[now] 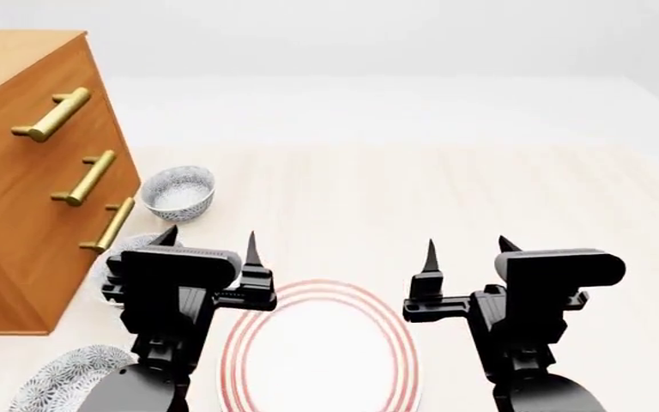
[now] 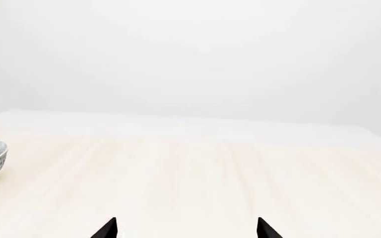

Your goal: Put the bowl in the middle on the plate.

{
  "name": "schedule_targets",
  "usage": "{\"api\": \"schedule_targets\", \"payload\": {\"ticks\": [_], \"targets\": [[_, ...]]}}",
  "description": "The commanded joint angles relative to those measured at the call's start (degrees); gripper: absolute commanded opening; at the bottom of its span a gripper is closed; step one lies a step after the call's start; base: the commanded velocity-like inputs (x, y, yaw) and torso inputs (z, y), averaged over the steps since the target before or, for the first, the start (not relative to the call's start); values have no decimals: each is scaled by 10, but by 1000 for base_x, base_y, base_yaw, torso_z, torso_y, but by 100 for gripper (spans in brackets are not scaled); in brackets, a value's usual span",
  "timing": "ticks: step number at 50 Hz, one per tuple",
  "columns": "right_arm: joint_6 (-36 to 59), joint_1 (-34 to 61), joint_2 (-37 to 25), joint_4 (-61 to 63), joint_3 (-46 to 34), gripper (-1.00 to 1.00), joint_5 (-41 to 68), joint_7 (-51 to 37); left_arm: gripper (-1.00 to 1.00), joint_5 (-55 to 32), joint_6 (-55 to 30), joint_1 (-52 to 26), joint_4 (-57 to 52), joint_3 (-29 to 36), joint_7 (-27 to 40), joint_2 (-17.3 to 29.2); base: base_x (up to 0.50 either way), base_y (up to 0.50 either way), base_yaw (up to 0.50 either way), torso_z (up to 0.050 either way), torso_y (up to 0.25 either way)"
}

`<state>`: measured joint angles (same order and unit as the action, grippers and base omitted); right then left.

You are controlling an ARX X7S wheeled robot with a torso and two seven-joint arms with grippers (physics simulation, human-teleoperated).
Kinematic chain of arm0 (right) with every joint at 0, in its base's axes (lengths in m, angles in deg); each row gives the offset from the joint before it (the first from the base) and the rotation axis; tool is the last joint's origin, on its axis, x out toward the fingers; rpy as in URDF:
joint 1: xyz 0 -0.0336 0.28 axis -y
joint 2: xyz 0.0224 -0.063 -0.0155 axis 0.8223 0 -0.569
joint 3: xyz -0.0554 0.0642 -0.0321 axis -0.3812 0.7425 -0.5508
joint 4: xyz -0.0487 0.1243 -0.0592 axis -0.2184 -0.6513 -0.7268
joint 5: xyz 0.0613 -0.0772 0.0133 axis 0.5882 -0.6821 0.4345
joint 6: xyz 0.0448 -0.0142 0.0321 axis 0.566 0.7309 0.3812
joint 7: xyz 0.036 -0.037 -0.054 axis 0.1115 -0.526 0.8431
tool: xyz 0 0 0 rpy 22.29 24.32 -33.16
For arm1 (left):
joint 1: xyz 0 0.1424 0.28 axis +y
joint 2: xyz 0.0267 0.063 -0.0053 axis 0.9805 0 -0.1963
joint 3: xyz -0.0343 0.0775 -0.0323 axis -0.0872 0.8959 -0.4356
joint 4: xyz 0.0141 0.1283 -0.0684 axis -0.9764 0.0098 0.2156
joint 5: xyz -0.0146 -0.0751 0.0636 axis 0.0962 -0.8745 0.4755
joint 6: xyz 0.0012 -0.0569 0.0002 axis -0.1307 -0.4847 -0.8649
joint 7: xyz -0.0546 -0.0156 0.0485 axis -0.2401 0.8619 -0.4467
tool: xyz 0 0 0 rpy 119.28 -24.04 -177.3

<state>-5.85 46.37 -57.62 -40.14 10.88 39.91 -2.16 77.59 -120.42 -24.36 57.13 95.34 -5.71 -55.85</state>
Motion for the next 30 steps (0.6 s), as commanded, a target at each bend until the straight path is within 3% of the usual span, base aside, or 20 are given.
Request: {"api": "schedule_targets", "payload": {"ticks": [1,9,11,12,16,17,21,22,25,26,30], "targets": [[-6,0,-1,-9,-3,100,3,-4,100,-7,0,5,1,5,4,3,0,0,0,0,0],[15,9,-5,-2,-1,100,7,-12,100,-41,-95,-44,-31,-10,3,5,0,0,0,0,0],[20,12,-5,-2,0,100,9,-11,100,-68,-183,-91,-40,-29,7,-2,0,0,0,0,0],[20,12,-5,-2,0,100,10,-12,100,-69,-184,-92,-41,-29,8,-2,0,0,0,0,0],[24,16,-8,1,-1,100,10,-15,100,-88,-335,-213,-44,-47,24,-4,0,0,0,0,0],[24,16,-8,1,-1,100,10,-15,100,-89,-337,-214,-45,-47,25,-4,0,0,0,0,0],[31,19,-10,5,-5,100,10,-18,100,-113,-500,-334,-6,-92,28,-16,0,0,0,0,0],[31,20,-10,4,-5,100,10,-19,100,-126,-511,-348,9,-94,41,-11,0,0,0,0,0],[23,23,-11,-1,-12,100,8,-18,100,-384,-511,-417,146,-70,282,75,0,0,0,0,0],[21,23,-11,-3,-12,100,8,-18,100,-470,-510,-431,172,-61,315,86,0,0,0,0,0],[14,22,-11,-9,-11,100,12,-16,100,-451,-471,-470,230,9,283,115,0,0,0,0,0]]}}
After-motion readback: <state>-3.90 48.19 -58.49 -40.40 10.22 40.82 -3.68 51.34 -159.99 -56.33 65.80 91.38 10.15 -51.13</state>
